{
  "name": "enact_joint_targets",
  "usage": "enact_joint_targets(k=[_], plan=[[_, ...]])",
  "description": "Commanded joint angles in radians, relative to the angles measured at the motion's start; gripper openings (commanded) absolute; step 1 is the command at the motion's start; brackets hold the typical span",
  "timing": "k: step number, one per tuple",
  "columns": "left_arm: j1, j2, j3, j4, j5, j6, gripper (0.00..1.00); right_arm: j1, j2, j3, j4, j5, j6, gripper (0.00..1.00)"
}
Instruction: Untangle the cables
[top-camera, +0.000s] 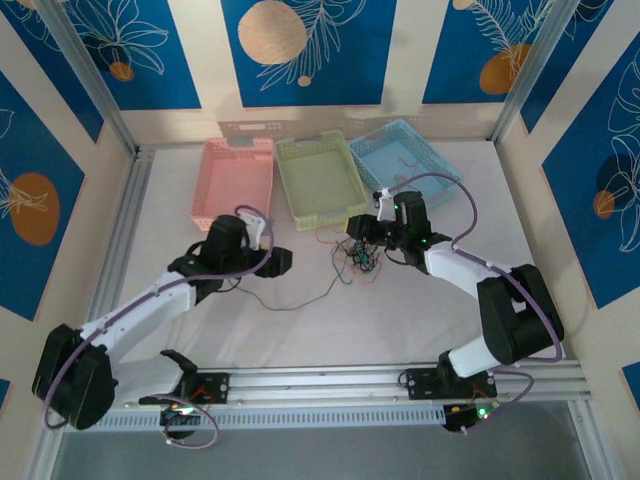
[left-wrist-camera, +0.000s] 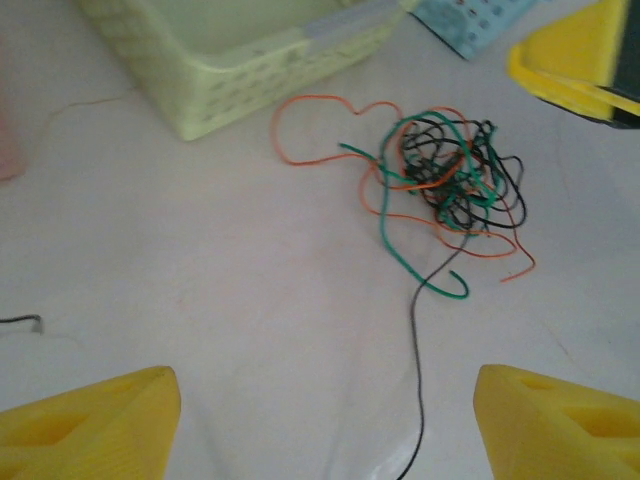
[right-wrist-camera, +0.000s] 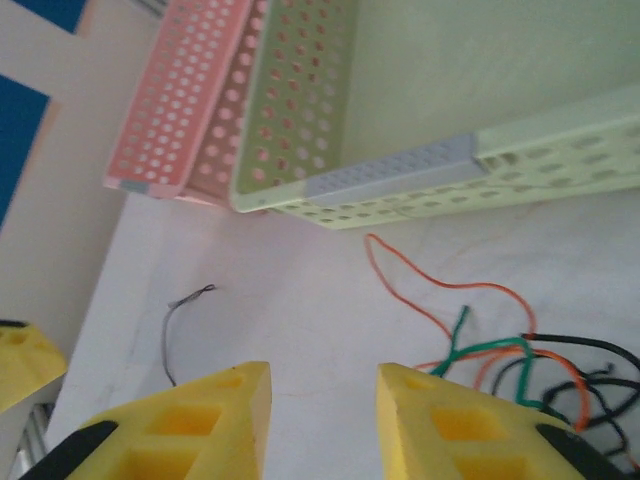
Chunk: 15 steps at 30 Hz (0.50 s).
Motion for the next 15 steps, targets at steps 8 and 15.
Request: enact_joint_targets(k=[8, 15], plan=[[-0.123, 0.278, 0.201, 0.021, -0.091, 0.095, 0.78, 0.045, 0.101, 0.148, -0.248, 0.23, -0.07, 0.33], [-0.119, 0.239, 0.131, 0.137, -0.092, 0.082, 0.77, 0.079, 0.217, 0.281, -0.41, 0.323, -0.091, 0.26]])
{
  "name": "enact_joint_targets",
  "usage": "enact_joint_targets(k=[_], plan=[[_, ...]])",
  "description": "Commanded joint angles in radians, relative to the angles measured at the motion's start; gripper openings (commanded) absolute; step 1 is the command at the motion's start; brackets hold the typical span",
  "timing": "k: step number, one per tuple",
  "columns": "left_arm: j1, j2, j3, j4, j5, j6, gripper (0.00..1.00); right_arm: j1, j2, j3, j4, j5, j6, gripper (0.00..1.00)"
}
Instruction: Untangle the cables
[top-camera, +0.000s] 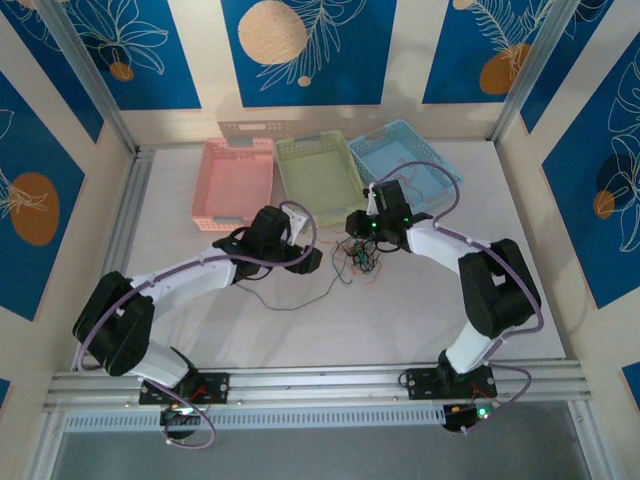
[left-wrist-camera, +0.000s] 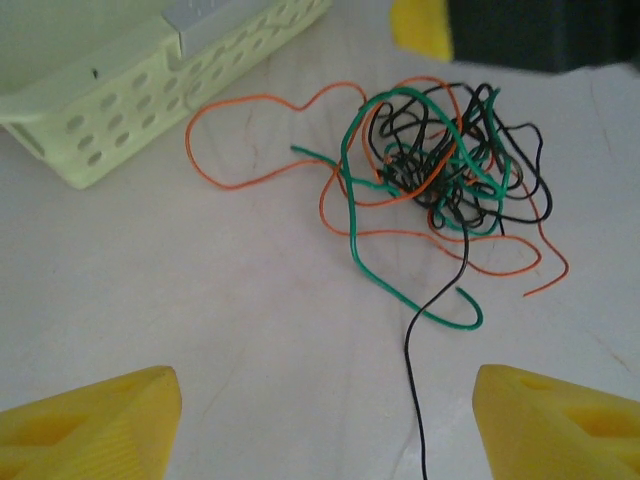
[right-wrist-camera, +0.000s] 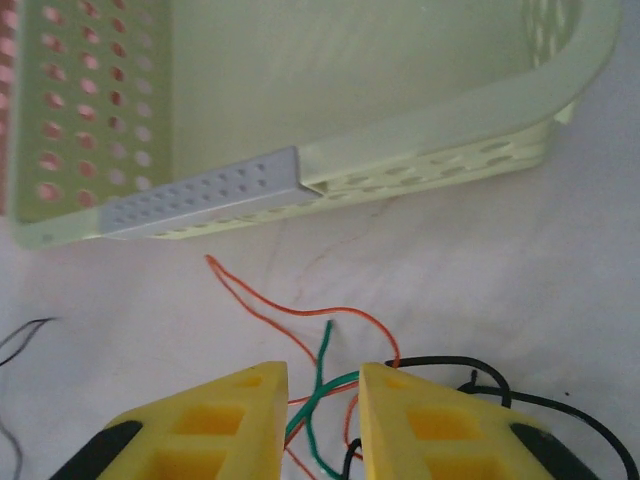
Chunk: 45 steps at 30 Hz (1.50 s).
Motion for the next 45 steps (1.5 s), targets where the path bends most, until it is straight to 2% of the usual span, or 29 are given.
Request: enact_joint_targets(k=[1, 12, 20, 24, 27, 33, 38, 45], plan=[[0.002, -0.056, -0.045, 0.1, -0.006, 0.008, 0.77, 0.018, 0.025, 0.048, -0.114, 0.079, -0.027, 0.25], [0.024, -0.098, -0.174, 0.339, -0.057, -0.027, 0.77, 0.031, 0.092, 0.114, -0.208, 0.139, -0.028, 0.27], [0.035, -0.025, -0.217, 0.455, -0.047, -0.051, 0.76, 0.056, 0.126, 0.154, -0.24, 0.142, -0.058, 0.16], [0.035, -0.024, -0.222, 0.463, -0.032, -0.051, 0.76, 0.069, 0.086, 0.126, -0.2, 0.154, -0.072, 0.06], [0.037, -0.031, -0.242, 0.497, 0.001, -0.05, 0.76, 0.07, -0.004, 0.038, -0.064, 0.047, -0.093, 0.03], [0.036, -0.041, -0.271, 0.568, 0.063, -0.037, 0.76, 0.075, -0.135, -0.111, 0.165, -0.198, -0.112, 0.02], [0.036, -0.043, -0.29, 0.616, 0.103, -0.034, 0.76, 0.077, -0.177, -0.159, 0.251, -0.29, -0.119, 0.01], [0.034, -0.007, -0.267, 0.622, 0.149, -0.028, 0.74, 0.077, -0.205, -0.197, 0.316, -0.357, -0.116, 0.01]])
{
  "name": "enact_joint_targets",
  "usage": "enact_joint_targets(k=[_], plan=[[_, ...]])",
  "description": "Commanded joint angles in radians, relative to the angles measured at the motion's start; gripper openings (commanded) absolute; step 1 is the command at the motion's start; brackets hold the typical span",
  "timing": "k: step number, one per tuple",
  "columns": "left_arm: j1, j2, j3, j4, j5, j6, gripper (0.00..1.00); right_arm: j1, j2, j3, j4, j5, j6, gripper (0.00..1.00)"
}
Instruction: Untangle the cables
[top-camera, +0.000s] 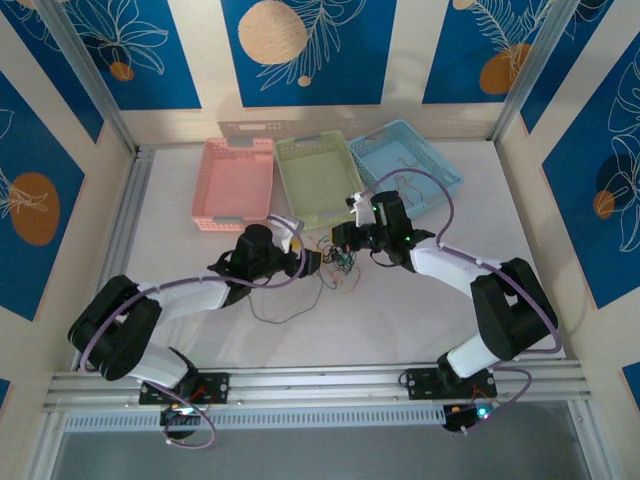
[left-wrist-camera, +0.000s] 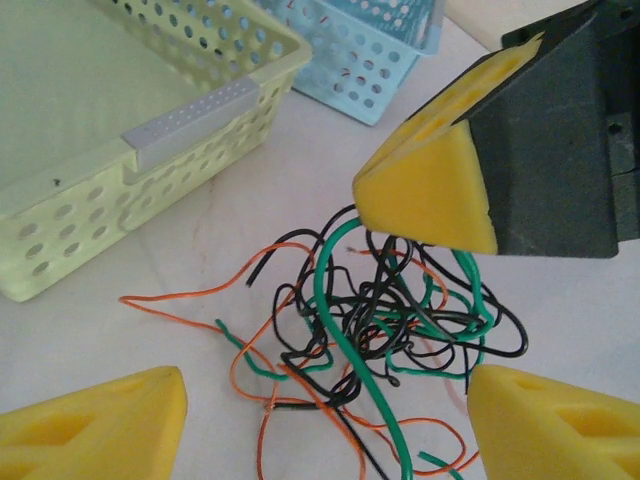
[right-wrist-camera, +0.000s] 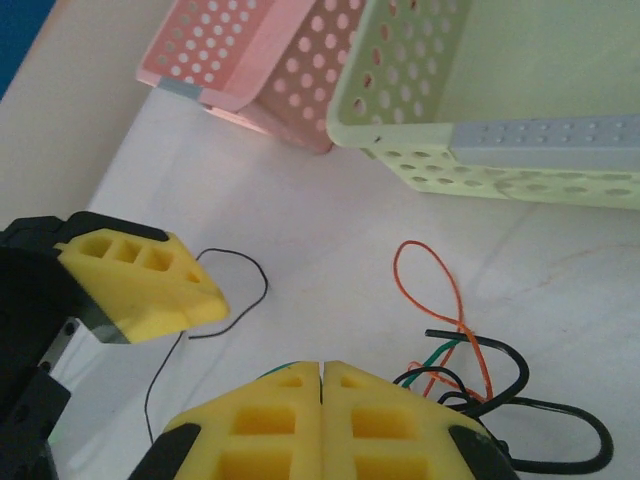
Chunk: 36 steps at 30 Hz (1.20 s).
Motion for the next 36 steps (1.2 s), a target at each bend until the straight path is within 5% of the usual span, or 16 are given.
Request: enact_joint_targets(k=[1, 12, 14, 17, 21, 25, 36], plan=[[0.007, 0.019, 0.018, 0.036, 0.054, 0.01, 0.73, 0.005, -0.042, -0.021, 0.064, -0.074, -0.016, 0.01], [0.006, 0.081, 0.072, 0.0, 0.097, 0.015, 0.56, 0.009, -0.018, -0.004, 0.064, -0.134, -0.019, 0.01], [0.007, 0.077, 0.068, 0.006, 0.093, 0.011, 0.41, 0.013, -0.013, 0.002, 0.06, -0.134, -0.024, 0.01], [0.007, 0.074, 0.068, 0.001, 0.075, 0.003, 0.02, 0.014, -0.012, 0.002, 0.061, -0.135, -0.023, 0.1], [0.011, 0.016, 0.009, 0.046, 0.002, -0.01, 0.0, 0.014, -0.04, -0.025, 0.086, -0.069, -0.017, 0.49], [0.023, -0.057, -0.073, 0.138, -0.036, -0.026, 0.0, 0.006, -0.123, -0.109, 0.162, 0.046, 0.001, 0.64], [0.032, -0.143, -0.204, 0.344, -0.053, -0.023, 0.0, -0.04, -0.052, -0.046, 0.072, -0.006, 0.048, 0.55]])
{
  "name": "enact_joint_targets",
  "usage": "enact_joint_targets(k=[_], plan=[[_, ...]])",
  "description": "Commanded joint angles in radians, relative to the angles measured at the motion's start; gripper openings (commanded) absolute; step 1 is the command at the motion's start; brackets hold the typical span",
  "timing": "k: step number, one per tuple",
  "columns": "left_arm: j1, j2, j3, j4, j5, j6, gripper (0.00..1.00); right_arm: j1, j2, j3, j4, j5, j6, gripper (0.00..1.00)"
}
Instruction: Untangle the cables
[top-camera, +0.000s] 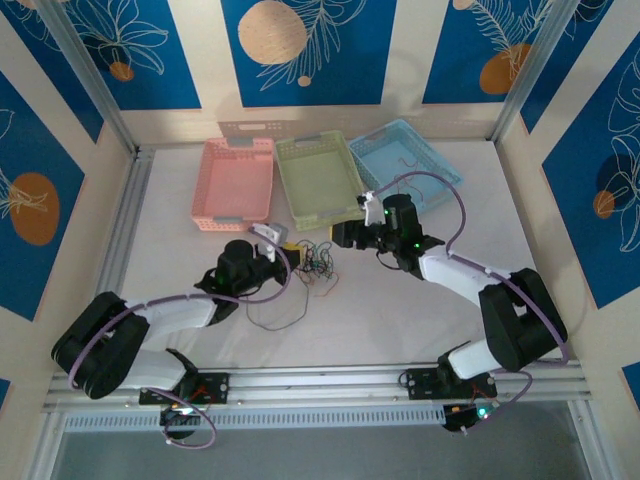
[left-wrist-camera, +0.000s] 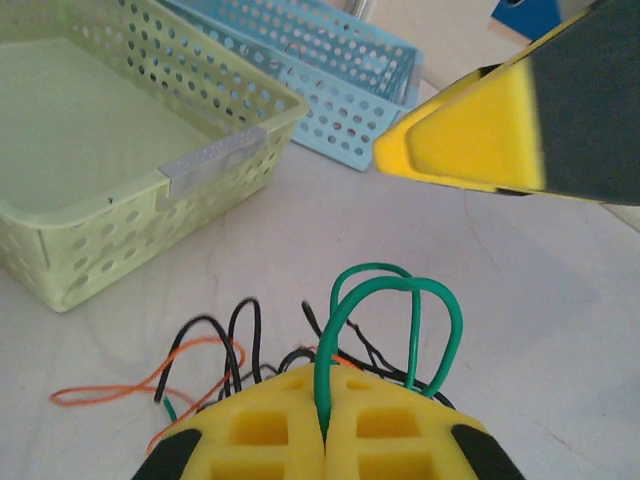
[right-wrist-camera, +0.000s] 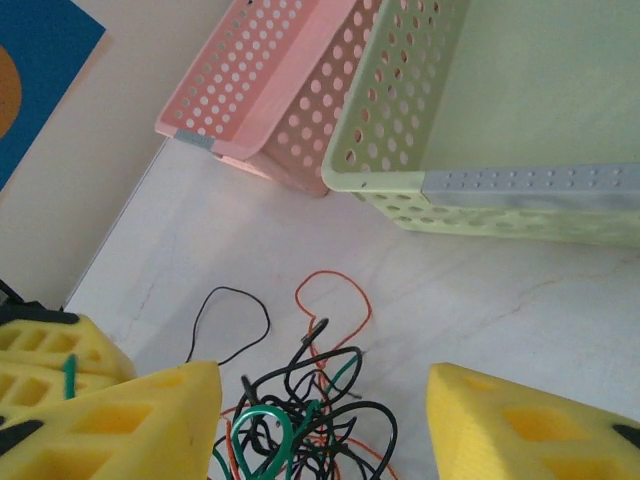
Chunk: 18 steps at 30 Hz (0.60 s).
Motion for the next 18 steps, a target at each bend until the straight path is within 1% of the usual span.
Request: enact_joint_targets(k=[1, 3, 5, 6, 11, 13, 16, 17, 18], plan=[[0.012, -0.027, -0.014, 0.096, -0.029, -0.013, 0.0, -0.005, 0.018, 0.033, -0.025, -0.041, 0.012, 0.55], [0.013, -0.03, -0.017, 0.101, -0.033, -0.013, 0.0, -0.004, 0.045, 0.057, -0.054, -0.05, 0.013, 0.54], [0.014, -0.038, -0.029, 0.115, -0.045, -0.015, 0.0, -0.007, 0.073, 0.09, -0.108, -0.019, 0.02, 0.54], [0.014, -0.046, -0.037, 0.123, -0.053, -0.017, 0.0, -0.016, 0.083, 0.102, -0.123, -0.023, 0.026, 0.52], [0.026, -0.073, -0.083, 0.194, -0.054, -0.028, 0.0, -0.042, 0.086, 0.086, -0.084, -0.093, 0.056, 0.45], [0.04, -0.086, -0.111, 0.242, -0.036, -0.038, 0.0, -0.051, 0.099, 0.089, -0.068, -0.15, 0.066, 0.44], [0.066, -0.094, -0.159, 0.352, 0.017, -0.063, 0.0, -0.037, 0.14, 0.121, -0.081, -0.224, 0.053, 0.45], [0.073, -0.096, -0.171, 0.38, 0.022, -0.071, 0.0, -0.023, 0.149, 0.138, -0.104, -0.215, 0.037, 0.47], [0.082, -0.094, -0.182, 0.403, 0.026, -0.08, 0.0, -0.005, 0.156, 0.154, -0.137, -0.196, 0.013, 0.51]])
